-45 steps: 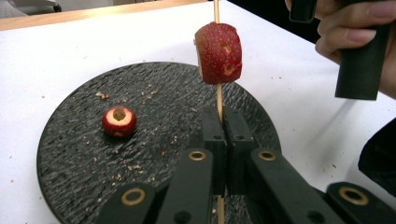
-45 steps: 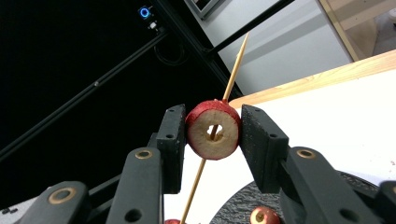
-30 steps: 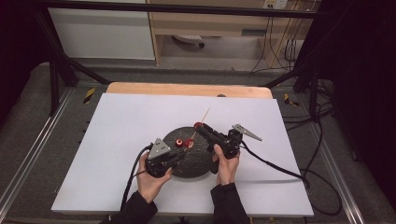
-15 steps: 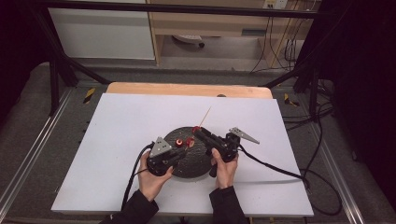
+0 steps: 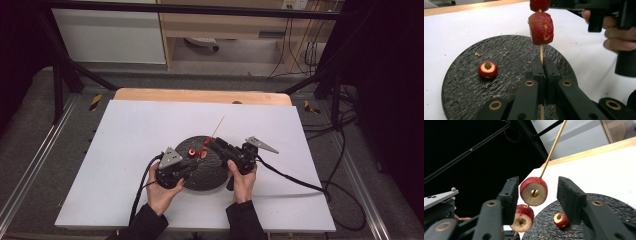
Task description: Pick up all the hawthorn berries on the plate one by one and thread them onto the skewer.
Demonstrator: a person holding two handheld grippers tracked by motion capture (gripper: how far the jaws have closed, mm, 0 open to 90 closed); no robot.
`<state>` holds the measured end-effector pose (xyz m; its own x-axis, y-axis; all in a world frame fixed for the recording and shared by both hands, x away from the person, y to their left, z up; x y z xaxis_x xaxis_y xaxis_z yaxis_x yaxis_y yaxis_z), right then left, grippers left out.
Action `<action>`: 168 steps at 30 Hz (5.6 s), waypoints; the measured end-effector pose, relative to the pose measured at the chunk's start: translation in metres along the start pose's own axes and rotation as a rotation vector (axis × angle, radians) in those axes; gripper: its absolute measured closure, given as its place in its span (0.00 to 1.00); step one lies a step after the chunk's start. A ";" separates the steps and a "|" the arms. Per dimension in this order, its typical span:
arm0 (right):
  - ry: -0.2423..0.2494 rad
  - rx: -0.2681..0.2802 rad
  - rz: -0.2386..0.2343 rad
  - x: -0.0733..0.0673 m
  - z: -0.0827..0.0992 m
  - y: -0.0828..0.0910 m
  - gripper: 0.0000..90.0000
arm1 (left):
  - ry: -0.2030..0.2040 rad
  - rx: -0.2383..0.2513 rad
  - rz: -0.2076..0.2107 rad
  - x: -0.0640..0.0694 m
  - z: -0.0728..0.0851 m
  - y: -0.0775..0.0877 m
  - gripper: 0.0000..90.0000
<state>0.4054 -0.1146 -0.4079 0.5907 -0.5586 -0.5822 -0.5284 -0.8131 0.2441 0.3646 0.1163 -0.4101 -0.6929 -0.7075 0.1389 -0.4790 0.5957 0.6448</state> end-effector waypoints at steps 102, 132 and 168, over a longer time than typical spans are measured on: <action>0.509 -0.958 0.365 -0.005 -0.025 -0.135 0.46 | 0.060 -0.126 -0.048 -0.082 0.097 0.073 0.98; 0.488 -1.014 0.348 -0.002 -0.024 -0.142 0.69 | 0.062 -0.124 -0.047 -0.082 0.097 0.073 0.98; 0.378 -0.883 0.307 -0.022 -0.043 -0.091 0.69 | 0.049 -0.121 -0.049 -0.078 0.096 0.073 0.98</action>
<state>0.4668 -0.0352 -0.3843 0.7407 -0.6547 -0.1507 -0.1398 -0.3696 0.9186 0.3317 0.2512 -0.4456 -0.6421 -0.7538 0.1397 -0.4411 0.5123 0.7369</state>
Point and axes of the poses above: each handheld gripper's, and its own axes: y roughly backward along the jaws, z roughly out of its underside, x roughly to its right, the point moved 1 cm from there along -y, roughly forward along the jaws, and after that the axes turned 13 degrees about -x, right-handed, at the moved point
